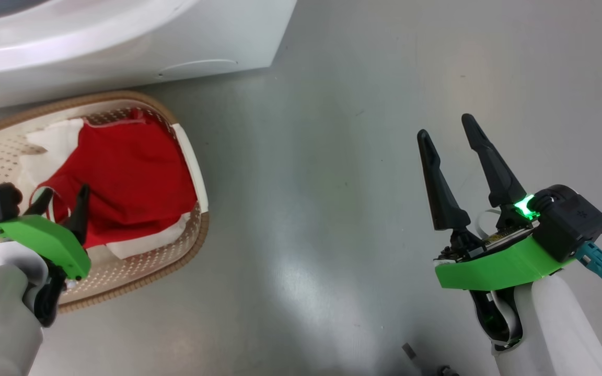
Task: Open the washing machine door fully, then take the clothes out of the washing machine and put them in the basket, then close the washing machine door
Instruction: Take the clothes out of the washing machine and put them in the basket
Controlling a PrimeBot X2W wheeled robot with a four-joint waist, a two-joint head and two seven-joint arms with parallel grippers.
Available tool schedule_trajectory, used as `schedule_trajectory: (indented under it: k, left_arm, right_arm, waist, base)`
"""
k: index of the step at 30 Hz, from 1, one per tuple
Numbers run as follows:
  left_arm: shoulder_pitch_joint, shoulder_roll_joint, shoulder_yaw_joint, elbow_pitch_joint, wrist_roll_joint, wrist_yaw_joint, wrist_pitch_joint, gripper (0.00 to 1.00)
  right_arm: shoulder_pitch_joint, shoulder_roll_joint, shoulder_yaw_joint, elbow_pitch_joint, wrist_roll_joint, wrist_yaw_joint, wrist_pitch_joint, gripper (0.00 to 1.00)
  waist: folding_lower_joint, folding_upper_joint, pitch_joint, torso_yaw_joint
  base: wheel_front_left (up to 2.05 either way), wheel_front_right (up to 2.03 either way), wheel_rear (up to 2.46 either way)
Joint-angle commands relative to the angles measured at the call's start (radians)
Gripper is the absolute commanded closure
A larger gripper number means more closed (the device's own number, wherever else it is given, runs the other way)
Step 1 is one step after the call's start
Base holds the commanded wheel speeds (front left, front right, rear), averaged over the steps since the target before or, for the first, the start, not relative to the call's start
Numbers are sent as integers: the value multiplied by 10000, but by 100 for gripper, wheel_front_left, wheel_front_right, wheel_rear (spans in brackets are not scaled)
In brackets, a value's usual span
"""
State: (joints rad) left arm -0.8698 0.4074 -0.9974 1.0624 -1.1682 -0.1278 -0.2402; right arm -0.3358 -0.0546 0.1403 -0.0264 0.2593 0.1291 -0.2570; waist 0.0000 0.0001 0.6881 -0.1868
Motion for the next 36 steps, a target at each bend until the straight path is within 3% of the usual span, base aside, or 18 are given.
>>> schedule_trajectory:
  k: [1,8,13,32,36]
  left_arm:
    - [-73,402,146,-66,-88,-29,-125,0]
    - [-31,438,-112,-365,-455,-29,-206,0]
    - [-10,528,412,-552,-185,-29,-212,0]
    - [2705,-395,5927,-3136,4131,-29,-215,0]
    - [3267,-624,6630,-3698,4763,-29,-215,0]
  right_arm:
    - [-3,43,123,-179,76,16,-48,0]
    - [59,43,6,-36,-35,16,-48,0]
    - [109,43,-62,108,-85,16,-48,0]
    - [976,43,-301,727,-397,16,-48,0]
    - [1178,43,-367,797,-442,16,-48,0]
  waist:
    - [0,-1,-85,64]
    - [0,-1,-668,295]
    - [0,-1,-1162,406]
    - [0,-1,-3632,808]
    - [0,-1,-4000,880]
  base:
    - [0,0,0]
    - [0,0,0]
    - [0,0,0]
    - [0,0,0]
    - [0,0,0]
